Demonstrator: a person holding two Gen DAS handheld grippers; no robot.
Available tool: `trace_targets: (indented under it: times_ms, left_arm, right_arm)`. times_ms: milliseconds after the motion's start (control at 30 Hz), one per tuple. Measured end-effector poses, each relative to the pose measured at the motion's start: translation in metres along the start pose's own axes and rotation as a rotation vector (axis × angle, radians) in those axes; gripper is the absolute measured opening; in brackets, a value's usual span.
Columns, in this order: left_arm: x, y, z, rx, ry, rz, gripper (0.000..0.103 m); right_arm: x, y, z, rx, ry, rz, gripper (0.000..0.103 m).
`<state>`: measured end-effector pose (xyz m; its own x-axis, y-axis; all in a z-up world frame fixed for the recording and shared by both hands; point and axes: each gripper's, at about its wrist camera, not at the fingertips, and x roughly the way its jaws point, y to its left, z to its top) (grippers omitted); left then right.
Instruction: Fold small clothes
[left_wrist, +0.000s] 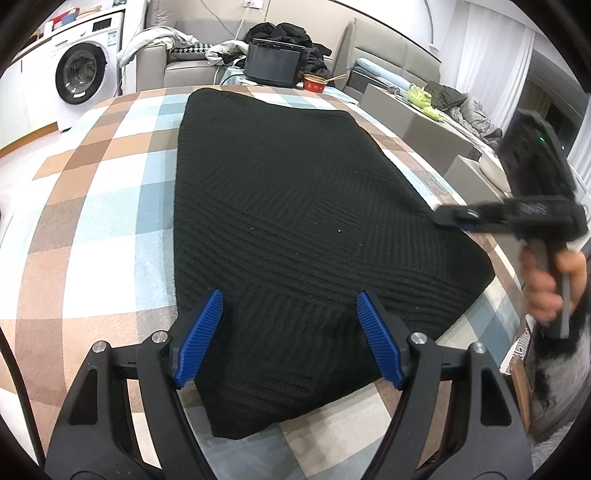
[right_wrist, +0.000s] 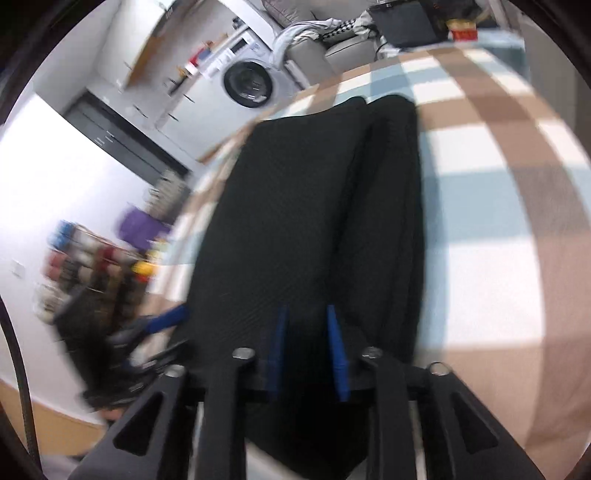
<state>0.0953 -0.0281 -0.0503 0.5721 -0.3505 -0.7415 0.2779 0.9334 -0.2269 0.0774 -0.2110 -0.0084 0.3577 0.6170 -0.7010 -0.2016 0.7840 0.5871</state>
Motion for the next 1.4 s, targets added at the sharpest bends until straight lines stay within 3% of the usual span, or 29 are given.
trace_targets:
  times_ms: [100,133,167,267,333,400,433,500,533,567,700,800,867,933,967,1000,1133,1400]
  left_arm:
    - [0.000,0.001,0.000,0.002,0.003,0.000,0.073]
    - [0.000,0.001,-0.001,0.004,0.002,0.004,0.073]
    - [-0.001,0.000,-0.002,0.006,0.002,0.007,0.073]
    - [-0.004,0.000,-0.003,0.003,-0.002,0.016,0.073]
    - [-0.005,0.003,-0.003,-0.005,-0.001,0.013,0.073]
    - [-0.007,0.004,-0.003,-0.016,0.000,0.014,0.073]
    - [-0.010,0.006,-0.002,-0.020,-0.001,0.022,0.073]
    - [-0.016,0.010,-0.001,-0.035,-0.023,0.032,0.073]
    - [-0.018,0.013,0.000,-0.050,-0.033,0.034,0.073]
    - [-0.019,0.020,0.001,-0.074,-0.035,0.038,0.073]
    - [-0.013,0.038,0.002,-0.160,-0.009,0.074,0.073]
    - [-0.008,0.042,0.000,-0.180,0.019,0.054,0.070]
    - [-0.006,0.038,-0.001,-0.166,0.020,0.052,0.053]
    - [-0.002,0.034,-0.001,-0.143,0.025,0.069,0.040]
    - [-0.002,0.032,-0.001,-0.129,0.016,0.093,0.031]
    - [0.001,0.032,0.000,-0.120,0.016,0.099,0.027]
    - [0.007,0.039,0.010,-0.168,0.020,0.093,0.025]
    - [0.031,0.052,0.045,-0.162,0.009,0.148,0.025]
  right_arm:
    - [-0.002,0.008,-0.019,-0.039,0.023,0.014,0.031]
    - [-0.001,0.012,-0.025,-0.066,0.014,-0.004,0.023]
    - [-0.004,0.017,-0.028,-0.094,-0.006,-0.021,0.006]
    - [-0.021,0.032,-0.030,-0.154,-0.077,-0.021,0.006]
    - [-0.020,0.032,-0.031,-0.177,-0.047,-0.097,0.006]
    - [-0.011,0.014,-0.034,-0.111,0.012,-0.180,0.010]
    - [-0.014,0.008,-0.033,-0.086,-0.001,-0.148,0.014]
    - [-0.029,0.002,-0.036,-0.055,-0.051,-0.122,0.032]
    - [-0.037,-0.002,-0.035,-0.044,-0.089,-0.140,0.048]
    - [-0.044,-0.006,-0.035,-0.033,-0.133,-0.151,0.054]
    - [-0.037,-0.015,-0.028,0.023,-0.125,-0.134,0.054]
    - [-0.018,-0.006,-0.021,-0.023,-0.101,-0.136,0.054]
    - [-0.010,-0.005,-0.015,-0.054,-0.089,-0.145,0.048]
    - [0.005,-0.004,-0.014,-0.069,-0.068,-0.160,0.027]
    - [0.010,-0.004,-0.011,-0.071,-0.060,-0.153,0.022]
    - [0.013,-0.001,-0.009,-0.083,-0.070,-0.162,0.021]
    - [0.025,-0.004,0.003,-0.075,-0.074,-0.168,0.018]
    - [0.048,-0.006,0.044,-0.069,-0.084,-0.185,0.017]
